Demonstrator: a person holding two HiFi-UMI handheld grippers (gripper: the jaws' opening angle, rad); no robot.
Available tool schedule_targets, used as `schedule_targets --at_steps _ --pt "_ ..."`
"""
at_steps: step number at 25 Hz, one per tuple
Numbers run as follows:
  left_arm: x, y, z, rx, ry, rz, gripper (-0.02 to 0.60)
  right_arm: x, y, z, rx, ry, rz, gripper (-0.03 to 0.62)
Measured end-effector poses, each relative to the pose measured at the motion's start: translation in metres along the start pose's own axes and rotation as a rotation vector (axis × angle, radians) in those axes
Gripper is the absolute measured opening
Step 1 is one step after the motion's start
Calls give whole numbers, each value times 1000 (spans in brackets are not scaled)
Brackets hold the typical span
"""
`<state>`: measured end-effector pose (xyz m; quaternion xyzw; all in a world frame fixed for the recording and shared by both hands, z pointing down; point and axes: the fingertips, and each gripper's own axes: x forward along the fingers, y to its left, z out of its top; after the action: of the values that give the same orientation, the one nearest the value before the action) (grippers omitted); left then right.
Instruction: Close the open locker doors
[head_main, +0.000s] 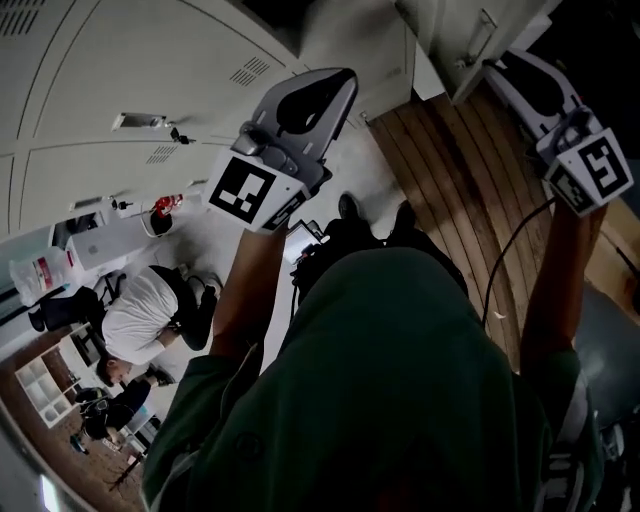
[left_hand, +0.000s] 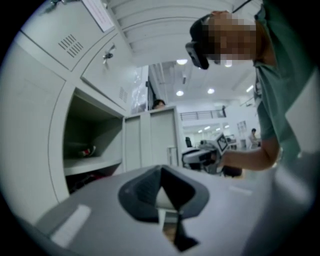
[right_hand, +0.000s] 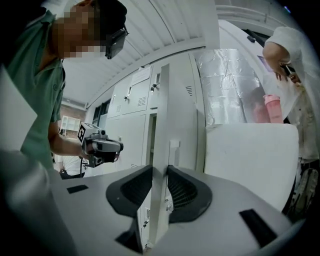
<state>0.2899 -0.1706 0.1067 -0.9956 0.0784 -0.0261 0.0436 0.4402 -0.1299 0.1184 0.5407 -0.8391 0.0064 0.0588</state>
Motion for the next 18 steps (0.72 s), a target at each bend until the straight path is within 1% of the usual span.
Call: schedule_targets --at_steps 7,9,11,16,18 --pt "-57 20 -10 -20 -5 72 0 42 50 6 -43 32 58 64" --pt "-72 26 -14 -21 3 89 0 58 66 10 -50 19 84 58" --pt "-85 32 -12 -21 -13 105 0 75 81 15 -55 -1 115 55" --pt "-114 57 -15 -33 -21 165 0 118 100 19 -59 19 159 52" --pt "-122 66 -17 -39 -25 182 0 133 103 18 -73 42 166 52"
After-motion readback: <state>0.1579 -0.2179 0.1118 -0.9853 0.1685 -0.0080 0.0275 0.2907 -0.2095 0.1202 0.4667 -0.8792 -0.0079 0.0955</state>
